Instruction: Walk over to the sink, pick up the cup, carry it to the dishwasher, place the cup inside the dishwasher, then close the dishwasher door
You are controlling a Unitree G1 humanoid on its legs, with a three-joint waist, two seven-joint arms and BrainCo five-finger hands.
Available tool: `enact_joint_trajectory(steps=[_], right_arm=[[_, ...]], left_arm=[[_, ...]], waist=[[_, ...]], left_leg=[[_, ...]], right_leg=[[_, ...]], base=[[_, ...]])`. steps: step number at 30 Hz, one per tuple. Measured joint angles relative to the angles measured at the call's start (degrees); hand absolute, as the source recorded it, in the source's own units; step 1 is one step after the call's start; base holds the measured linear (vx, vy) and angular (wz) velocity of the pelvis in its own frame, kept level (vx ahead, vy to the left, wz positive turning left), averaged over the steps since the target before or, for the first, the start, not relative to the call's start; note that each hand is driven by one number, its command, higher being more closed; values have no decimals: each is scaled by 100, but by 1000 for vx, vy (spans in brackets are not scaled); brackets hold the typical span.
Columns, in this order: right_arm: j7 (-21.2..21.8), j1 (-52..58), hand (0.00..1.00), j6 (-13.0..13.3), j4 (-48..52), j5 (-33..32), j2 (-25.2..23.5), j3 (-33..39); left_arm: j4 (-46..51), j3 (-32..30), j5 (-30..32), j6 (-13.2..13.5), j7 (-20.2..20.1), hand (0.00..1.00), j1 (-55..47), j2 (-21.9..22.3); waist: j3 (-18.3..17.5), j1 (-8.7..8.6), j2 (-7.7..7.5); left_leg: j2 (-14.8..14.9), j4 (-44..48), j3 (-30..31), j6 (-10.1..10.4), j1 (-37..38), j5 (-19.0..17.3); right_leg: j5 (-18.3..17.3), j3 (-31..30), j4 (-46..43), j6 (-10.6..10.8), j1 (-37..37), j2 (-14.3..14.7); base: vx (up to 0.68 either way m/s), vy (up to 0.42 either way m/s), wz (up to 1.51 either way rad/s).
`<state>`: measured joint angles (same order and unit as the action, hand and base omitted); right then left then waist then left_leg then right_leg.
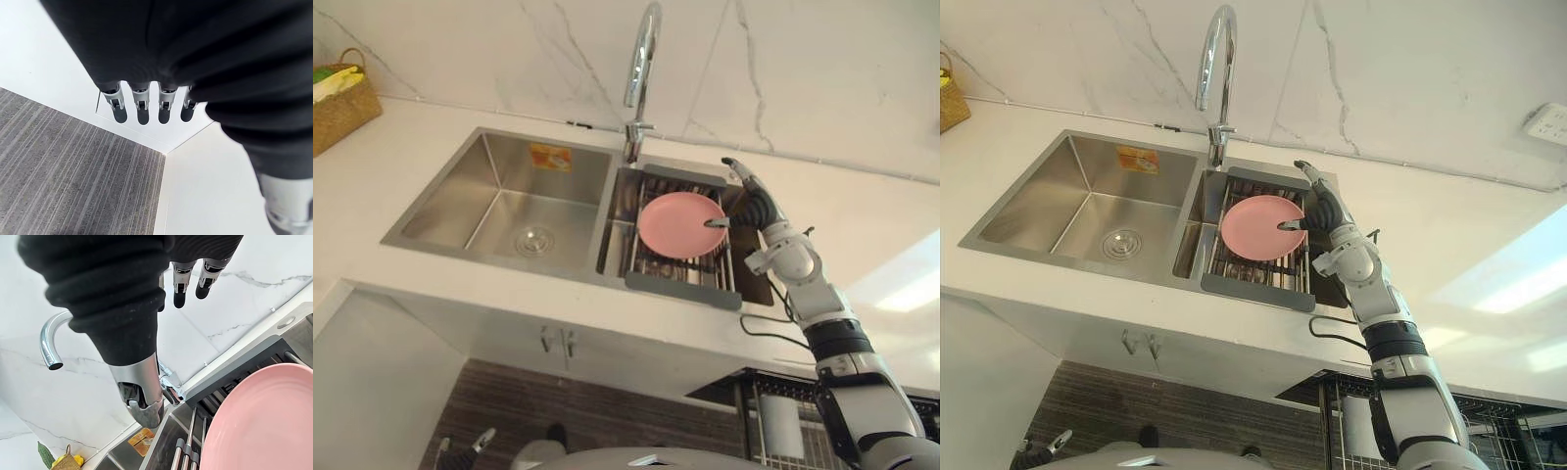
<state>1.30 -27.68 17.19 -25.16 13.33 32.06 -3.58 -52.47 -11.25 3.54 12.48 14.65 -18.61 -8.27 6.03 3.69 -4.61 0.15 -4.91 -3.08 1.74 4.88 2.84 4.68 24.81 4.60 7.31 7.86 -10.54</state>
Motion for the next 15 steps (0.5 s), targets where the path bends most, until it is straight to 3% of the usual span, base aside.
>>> enact_joint_trajectory(steps=[2,8,12,14,15], right_arm=[[-18,0,0,-11,8,127,0,2],[-146,0,0,-11,496,1642,51,-7],[-64,2,0,-129,648,1776,167,-37],[265,21,0,-424,640,1190,202,-40],[1488,244,0,-474,632,-723,212,-42]], left_arm=[[0,-1,0,0,1,0,1,0],[4,-1,-1,-1,1,0,2,0],[4,1,-2,-4,1,0,0,-1],[4,2,-2,-4,6,0,1,-7],[1,11,61,-3,3,0,4,-10]], waist=[[0,-14,0],[-3,-66,-8],[-20,-76,-39],[-39,-90,-68],[-66,-153,-106]], left_leg=[[8,0,-24,2,10,-2],[57,0,-139,23,9,-25],[58,0,-167,22,9,-27],[55,0,-168,22,11,-28],[59,1,-182,22,24,-28]], right_leg=[[5,-30,0,-5,-2,7],[15,-147,1,-21,-52,48],[20,-187,1,-27,-100,50],[20,-191,1,-27,-100,48],[35,-203,0,-32,-89,50]], base=[[-9,-1,-9],[-14,-6,-10],[3,-3,-6],[0,0,0],[0,0,0]])
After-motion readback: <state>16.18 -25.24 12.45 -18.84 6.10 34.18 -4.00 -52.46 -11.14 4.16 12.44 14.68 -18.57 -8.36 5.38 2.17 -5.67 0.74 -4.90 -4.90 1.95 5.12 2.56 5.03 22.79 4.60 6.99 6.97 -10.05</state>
